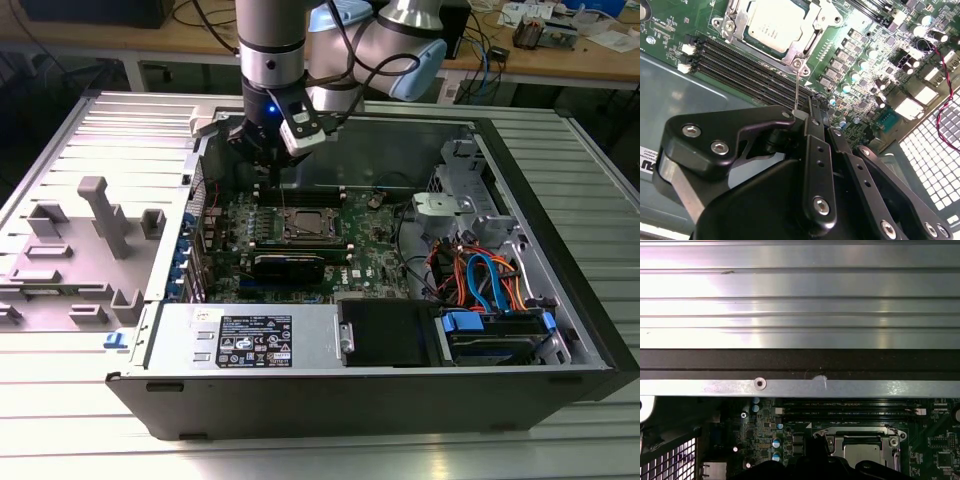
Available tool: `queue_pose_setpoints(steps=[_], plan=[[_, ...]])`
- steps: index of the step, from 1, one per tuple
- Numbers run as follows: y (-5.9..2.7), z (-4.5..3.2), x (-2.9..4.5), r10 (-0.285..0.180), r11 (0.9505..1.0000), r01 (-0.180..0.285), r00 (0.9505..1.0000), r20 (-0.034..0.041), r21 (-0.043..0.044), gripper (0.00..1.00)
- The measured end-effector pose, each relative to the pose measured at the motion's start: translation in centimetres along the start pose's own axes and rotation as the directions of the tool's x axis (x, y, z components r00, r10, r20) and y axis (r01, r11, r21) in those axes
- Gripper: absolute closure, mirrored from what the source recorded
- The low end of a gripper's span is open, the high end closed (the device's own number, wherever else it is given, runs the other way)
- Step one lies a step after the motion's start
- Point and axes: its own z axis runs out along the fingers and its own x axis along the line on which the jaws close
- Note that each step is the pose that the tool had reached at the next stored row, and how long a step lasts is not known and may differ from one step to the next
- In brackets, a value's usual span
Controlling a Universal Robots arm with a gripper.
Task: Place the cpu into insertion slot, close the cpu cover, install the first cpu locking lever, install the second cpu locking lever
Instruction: 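Install the first cpu locking lever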
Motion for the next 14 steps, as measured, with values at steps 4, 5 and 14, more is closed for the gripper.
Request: queue_pose_setpoints(steps=[4, 5, 14], plan=[[0.0, 0.0, -0.07, 0.0, 1.0, 0.0, 1.0, -0.0001, 0.0, 0.89], [0.0, 0.0, -0.12, 0.0, 1.0, 0.0, 1.0, -0.0001, 0.0001, 0.89], [0.0, 0.0, -0.62, 0.0, 1.0, 0.0, 1.0, 0.0, 0.0, 0.89]])
